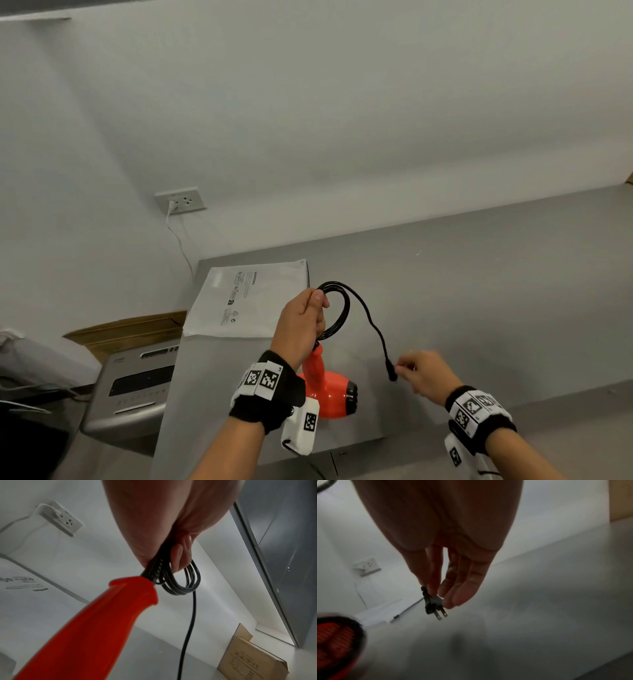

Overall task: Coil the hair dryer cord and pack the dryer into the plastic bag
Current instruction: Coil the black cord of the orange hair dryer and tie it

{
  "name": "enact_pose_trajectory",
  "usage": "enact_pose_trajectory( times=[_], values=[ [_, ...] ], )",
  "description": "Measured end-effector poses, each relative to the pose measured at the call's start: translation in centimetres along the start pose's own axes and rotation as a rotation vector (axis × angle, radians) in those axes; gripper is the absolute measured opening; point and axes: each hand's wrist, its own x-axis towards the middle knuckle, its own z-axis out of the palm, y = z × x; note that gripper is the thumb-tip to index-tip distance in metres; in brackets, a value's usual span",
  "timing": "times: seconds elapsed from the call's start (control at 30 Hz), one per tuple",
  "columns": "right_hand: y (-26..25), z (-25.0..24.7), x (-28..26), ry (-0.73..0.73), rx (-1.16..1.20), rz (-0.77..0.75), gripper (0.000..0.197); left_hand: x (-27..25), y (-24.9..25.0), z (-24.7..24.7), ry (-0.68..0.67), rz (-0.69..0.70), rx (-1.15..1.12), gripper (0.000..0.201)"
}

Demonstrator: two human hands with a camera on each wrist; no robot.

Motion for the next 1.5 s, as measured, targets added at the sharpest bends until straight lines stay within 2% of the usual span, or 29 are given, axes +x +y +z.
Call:
enact_pose_trajectory(
  times=[0.07,0.17,0.2,0.4,0.5,0.63,0.7,0.8,0.9,0.97,1.07,1.17,1.23,1.27,1.37,1.4,1.43,1.5],
  values=[
    [-0.3,0.0,-0.2,0.023,0.086,-0.013,0.005,0.0,0.1,-0.2,-0.021,0.001,0.014,0.033],
    [-2.1,-0.5,0.8,0.041,0.109,-0.045,0.041,-0.3,0.4,0.1,-0.082,0.022,0.051,0.033],
    [-2.9,-0.5,1.3,0.045,0.099,-0.048,0.046,-0.5,0.6,0.3,-0.104,0.028,0.063,0.033],
    [-5.9,2.5,3.9,-0.041,0.181,0.015,0.021,-0.9,0.9,0.6,-0.128,0.045,0.074,0.034],
    [-5.1,3.5,4.4,-0.028,0.143,0.075,0.021,-0.7,1.1,-0.1,-0.087,0.049,0.041,0.034],
    [-4.6,0.8,3.3,0.015,0.169,0.086,0.017,-0.7,1.0,-1.0,-0.04,0.047,0.041,0.034],
    [-5.9,-1.6,2.0,0.144,0.395,0.042,0.017,-0.6,0.9,-1.1,-0.019,0.038,0.041,0.034],
    [-9.5,-5.6,-1.1,0.366,0.707,-0.135,0.013,-0.3,0.7,-1.3,0.015,0.015,0.03,0.034],
    [-12.8,-8.2,-3.8,0.414,0.819,-0.314,0.008,-0.1,0.6,-0.9,0.014,-0.002,0.007,0.033],
    [-14.3,-8.5,-4.0,0.41,0.767,-0.393,0.007,0.0,0.6,-0.3,-0.006,-0.009,-0.017,0.034],
    [-15.1,-7.3,-2.6,0.444,0.508,-0.406,0.008,0.0,1.2,0.7,-0.045,-0.018,-0.059,0.037],
    [-14.4,-5.9,-0.9,0.473,0.499,-0.318,0.033,0.0,1.7,1.3,-0.095,-0.019,-0.104,0.038],
    [-14.0,-5.5,-0.3,0.385,0.655,-0.251,0.045,-0.2,2.0,1.5,-0.133,-0.028,-0.141,0.038],
    [-13.9,-5.4,-0.1,0.296,0.74,-0.249,0.043,-0.3,2.1,1.6,-0.148,-0.03,-0.15,0.038],
    [-13.2,-5.3,0.0,0.058,0.907,-0.264,0.013,-0.2,2.1,1.6,-0.13,-0.043,-0.157,0.036],
    [-12.7,-5.2,0.0,0.007,0.935,-0.269,0.013,-0.1,2.0,1.4,-0.117,-0.051,-0.16,0.035],
    [-12.2,-5.3,-0.1,-0.029,0.93,-0.274,0.015,0.0,1.9,1.3,-0.107,-0.061,-0.159,0.035],
    [-11.0,-5.3,-0.1,-0.045,0.776,-0.281,0.012,0.1,1.6,0.9,-0.096,-0.081,-0.159,0.033]
  ],
)
